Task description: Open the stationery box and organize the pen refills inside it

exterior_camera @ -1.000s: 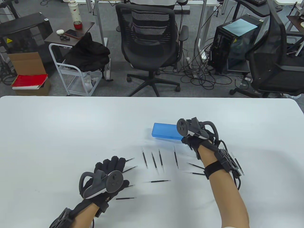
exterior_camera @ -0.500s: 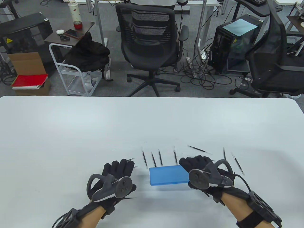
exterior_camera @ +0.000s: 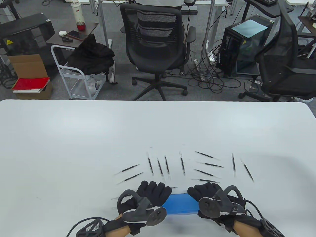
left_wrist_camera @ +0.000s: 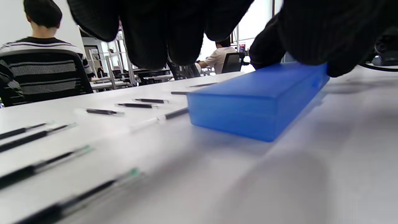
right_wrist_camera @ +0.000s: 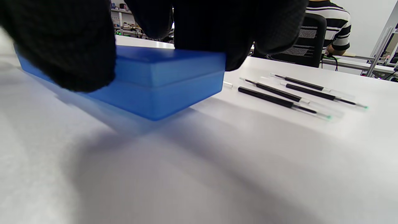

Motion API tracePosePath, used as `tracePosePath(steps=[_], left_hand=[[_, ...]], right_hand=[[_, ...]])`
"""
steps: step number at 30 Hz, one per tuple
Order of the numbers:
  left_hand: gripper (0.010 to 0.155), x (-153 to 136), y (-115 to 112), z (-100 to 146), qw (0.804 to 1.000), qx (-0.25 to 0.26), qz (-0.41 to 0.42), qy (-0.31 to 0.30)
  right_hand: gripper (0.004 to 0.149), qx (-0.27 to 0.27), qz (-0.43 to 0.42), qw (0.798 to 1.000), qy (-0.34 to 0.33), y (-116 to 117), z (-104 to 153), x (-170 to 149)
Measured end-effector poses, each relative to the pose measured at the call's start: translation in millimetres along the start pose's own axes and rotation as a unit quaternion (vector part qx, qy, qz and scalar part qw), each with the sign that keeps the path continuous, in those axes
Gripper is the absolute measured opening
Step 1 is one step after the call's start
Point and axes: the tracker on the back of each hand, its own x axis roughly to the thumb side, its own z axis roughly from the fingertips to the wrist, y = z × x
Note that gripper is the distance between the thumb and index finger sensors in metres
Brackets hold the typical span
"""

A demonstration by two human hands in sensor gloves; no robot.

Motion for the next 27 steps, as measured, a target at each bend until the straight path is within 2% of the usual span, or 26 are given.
tracePosePath(steps=[5, 8, 19, 27], left_hand=[[0.084, 15.1, -13.2, -12.1, 0.999, -0.037, -0.030, -0.020], [0.083, 19.1, -16.5, -15.6, 0.998, -0.030, -0.056, -0.020], [0.083, 23.7, -15.3, -22.1, 0.998, -0.021, -0.045, -0.024], [0.084, 25.7, -16.0, -22.5, 0.998, -0.018, -0.048, -0.019]], right_hand=[[0.088, -0.002, -0.002, 1.000, 0.000, 9.1, -0.7, -1.0], [0.089, -0.004, -0.006, 1.000, -0.001, 10.1, -0.2, -2.3], [0.087, -0.016, 0.024, 1.000, 0.005, 11.1, 2.1, 2.8], [0.083, -0.010, -0.004, 1.000, 0.000, 8.4, 2.0, -0.9]])
